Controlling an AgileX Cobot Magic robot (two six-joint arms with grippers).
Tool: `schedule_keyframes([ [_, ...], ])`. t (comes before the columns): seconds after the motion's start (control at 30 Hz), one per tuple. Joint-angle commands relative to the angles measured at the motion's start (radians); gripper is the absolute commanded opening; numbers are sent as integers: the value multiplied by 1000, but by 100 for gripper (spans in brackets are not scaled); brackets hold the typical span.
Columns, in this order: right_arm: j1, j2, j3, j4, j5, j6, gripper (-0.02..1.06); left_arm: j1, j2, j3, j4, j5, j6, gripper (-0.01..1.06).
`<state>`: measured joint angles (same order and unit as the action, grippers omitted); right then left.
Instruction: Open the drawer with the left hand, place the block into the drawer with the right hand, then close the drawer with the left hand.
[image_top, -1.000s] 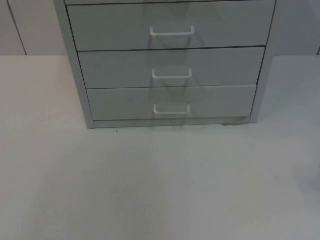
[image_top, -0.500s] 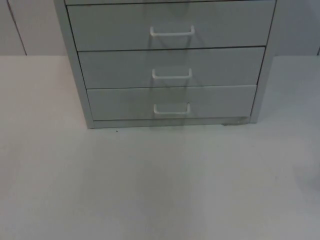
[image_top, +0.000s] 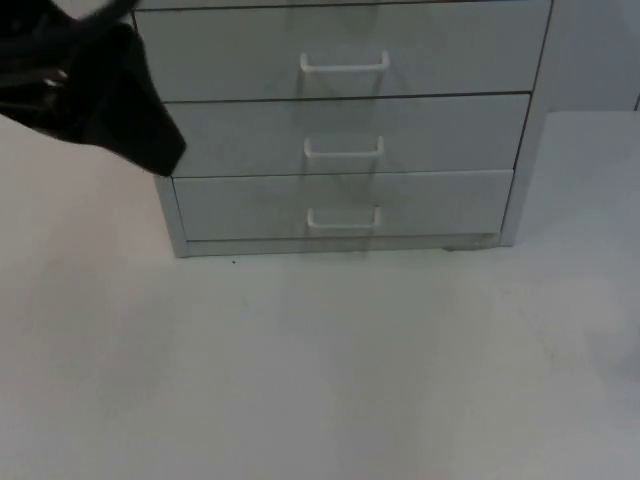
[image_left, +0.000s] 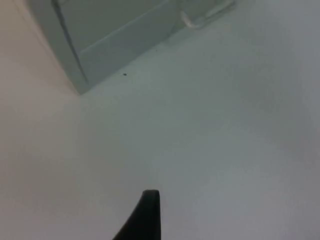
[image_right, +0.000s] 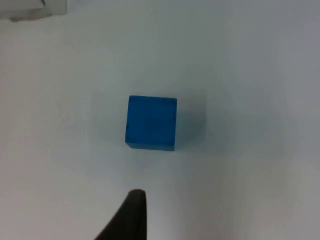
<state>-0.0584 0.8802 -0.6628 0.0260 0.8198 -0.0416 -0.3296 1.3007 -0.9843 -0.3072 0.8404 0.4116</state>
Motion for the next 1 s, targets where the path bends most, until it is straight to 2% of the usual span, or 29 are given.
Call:
schedule_keyframes([
  [0.0, -1, -1, -5, 5, -6, 0, 101, -72, 60, -36, 80, -26, -24, 94],
  [0.07, -1, -1, -5, 3, -6, 0, 101, -104, 92, -54, 129, -30, -41, 94],
  [0.2, -1, -1, -5, 3, -4, 0, 101, -229, 199, -97, 318, -63, -72, 94],
  [0.23, -1, -1, -5, 3, -4, 0, 101, -229, 199, -97, 318, -63, -72, 94],
  [0.37, -1, -1, -5, 3, -4, 0, 101, -343, 300, -99, 488, -144, -72, 94],
  [0.43, -1, -1, -5, 3, -4, 0, 101, -352, 310, -99, 496, -155, -72, 94],
  [0.53, -1, -1, -5, 3, -6, 0, 101, -399, 372, -99, 540, -228, -68, 94],
  [0.63, -1, -1, -5, 3, -8, 0, 101, -421, 407, -99, 578, -265, -68, 93],
  [0.73, -1, -1, -5, 3, -18, 0, 101, -452, 467, -99, 639, -318, -68, 81],
  [0.77, -1, -1, -5, 3, -18, 0, 101, -452, 467, -99, 639, -318, -68, 81],
  [0.9, -1, -1, -5, -1, -22, 0, 101, -459, 540, -99, 692, -412, -68, 67],
  [0.97, -1, -1, -5, -1, -22, 0, 101, -459, 555, -99, 718, -439, -68, 64],
])
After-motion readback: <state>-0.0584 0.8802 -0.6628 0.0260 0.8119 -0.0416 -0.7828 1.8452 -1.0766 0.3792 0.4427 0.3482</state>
